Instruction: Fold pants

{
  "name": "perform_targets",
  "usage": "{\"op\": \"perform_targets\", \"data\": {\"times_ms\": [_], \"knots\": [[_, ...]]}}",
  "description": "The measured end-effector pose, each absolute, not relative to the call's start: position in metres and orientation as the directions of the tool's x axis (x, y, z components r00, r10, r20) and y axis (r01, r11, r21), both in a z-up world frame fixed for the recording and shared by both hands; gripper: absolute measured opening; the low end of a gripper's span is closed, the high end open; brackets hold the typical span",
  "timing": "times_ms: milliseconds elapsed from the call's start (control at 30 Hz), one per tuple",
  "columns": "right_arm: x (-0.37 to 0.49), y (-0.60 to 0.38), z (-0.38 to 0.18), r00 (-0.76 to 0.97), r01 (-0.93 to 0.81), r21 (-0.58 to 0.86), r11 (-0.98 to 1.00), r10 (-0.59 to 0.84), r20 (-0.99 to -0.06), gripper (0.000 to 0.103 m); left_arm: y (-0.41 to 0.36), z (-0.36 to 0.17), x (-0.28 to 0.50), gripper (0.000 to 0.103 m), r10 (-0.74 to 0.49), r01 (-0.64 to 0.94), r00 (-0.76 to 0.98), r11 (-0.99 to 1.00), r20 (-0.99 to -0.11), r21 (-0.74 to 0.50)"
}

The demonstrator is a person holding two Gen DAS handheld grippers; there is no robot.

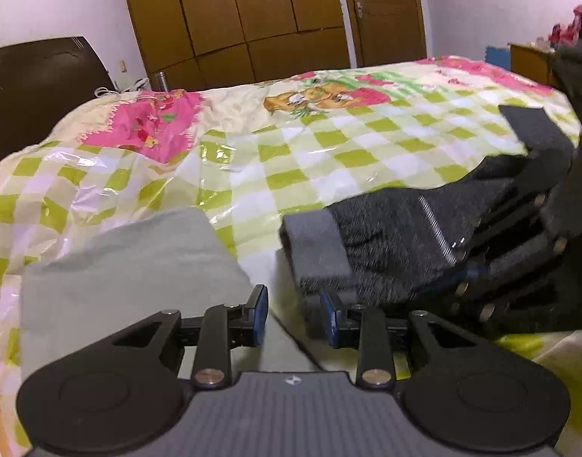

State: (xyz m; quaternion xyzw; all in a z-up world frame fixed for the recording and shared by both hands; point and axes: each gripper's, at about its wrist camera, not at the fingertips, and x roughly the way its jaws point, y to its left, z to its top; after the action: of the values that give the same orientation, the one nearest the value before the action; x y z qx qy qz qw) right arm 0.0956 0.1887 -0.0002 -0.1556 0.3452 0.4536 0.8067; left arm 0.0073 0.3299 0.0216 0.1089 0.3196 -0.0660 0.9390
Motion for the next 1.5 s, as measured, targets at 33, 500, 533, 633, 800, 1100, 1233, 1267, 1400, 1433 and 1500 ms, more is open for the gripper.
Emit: {"op": "perform_targets", "data": {"times_ms": [33, 500, 533, 633, 800, 1100, 1233, 1267, 1400, 1433, 1500], "knots": [[0.094, 0.187, 0.002, 0.346, -0.839, 0.072, 0.54, 0.631, -0.694, 0.001, 0.328, 0.02, 0.009, 0.044, -0.06, 0.198, 0.784, 0.967, -0.618, 0.158], [0.106, 0.083, 0.01, 0.376, -0.734, 0.157, 0.661, 0.588, -0.716, 0.009, 0.254, 0.012, 0.026, 0.045, -0.11, 0.325, 0.713, 0.927, -0.693, 0.188], [0.112, 0.066, 0.014, 0.394, -0.705, 0.154, 0.692, 0.563, -0.726, 0.01, 0.243, 0.018, 0.028, 0.045, -0.131, 0.346, 0.717, 0.919, -0.685, 0.187], [0.134, 0.007, 0.025, 0.466, -0.615, 0.104, 0.782, 0.467, -0.752, 0.011, 0.205, 0.03, 0.041, 0.045, -0.252, 0.427, 0.694, 0.898, -0.675, 0.104], [0.189, -0.077, 0.034, 0.568, -0.45, -0.043, 0.892, 0.248, -0.785, 0.03, 0.118, 0.024, 0.066, 0.046, -0.434, 0.575, 0.604, 0.818, -0.669, -0.011], [0.308, -0.157, 0.003, 0.478, -0.26, -0.033, 0.965, 0.099, -0.873, 0.036, 0.032, 0.008, 0.109, 0.05, -0.479, 0.64, 0.498, 0.766, -0.723, -0.067], [0.347, -0.169, -0.02, 0.423, -0.163, 0.02, 0.986, 0.088, -0.902, 0.036, 0.019, 0.009, 0.115, 0.051, -0.465, 0.642, 0.486, 0.765, -0.74, -0.06], [0.349, -0.174, -0.024, 0.417, -0.145, 0.033, 0.989, 0.091, -0.904, 0.036, 0.015, 0.009, 0.115, 0.051, -0.471, 0.645, 0.477, 0.761, -0.742, -0.069], [0.361, -0.176, -0.037, 0.401, -0.104, 0.038, 0.994, 0.077, -0.913, 0.036, 0.007, 0.009, 0.114, 0.051, -0.478, 0.668, 0.46, 0.741, -0.749, -0.062], [0.362, -0.178, -0.037, 0.404, -0.099, 0.043, 0.994, 0.079, -0.911, 0.026, 0.004, 0.008, 0.112, 0.05, -0.472, 0.672, 0.468, 0.739, -0.747, -0.047], [0.362, -0.184, -0.034, 0.417, -0.091, 0.047, 0.995, 0.081, -0.905, 0.007, 0.0, 0.005, 0.111, 0.05, -0.479, 0.678, 0.475, 0.734, -0.738, -0.04]]}}
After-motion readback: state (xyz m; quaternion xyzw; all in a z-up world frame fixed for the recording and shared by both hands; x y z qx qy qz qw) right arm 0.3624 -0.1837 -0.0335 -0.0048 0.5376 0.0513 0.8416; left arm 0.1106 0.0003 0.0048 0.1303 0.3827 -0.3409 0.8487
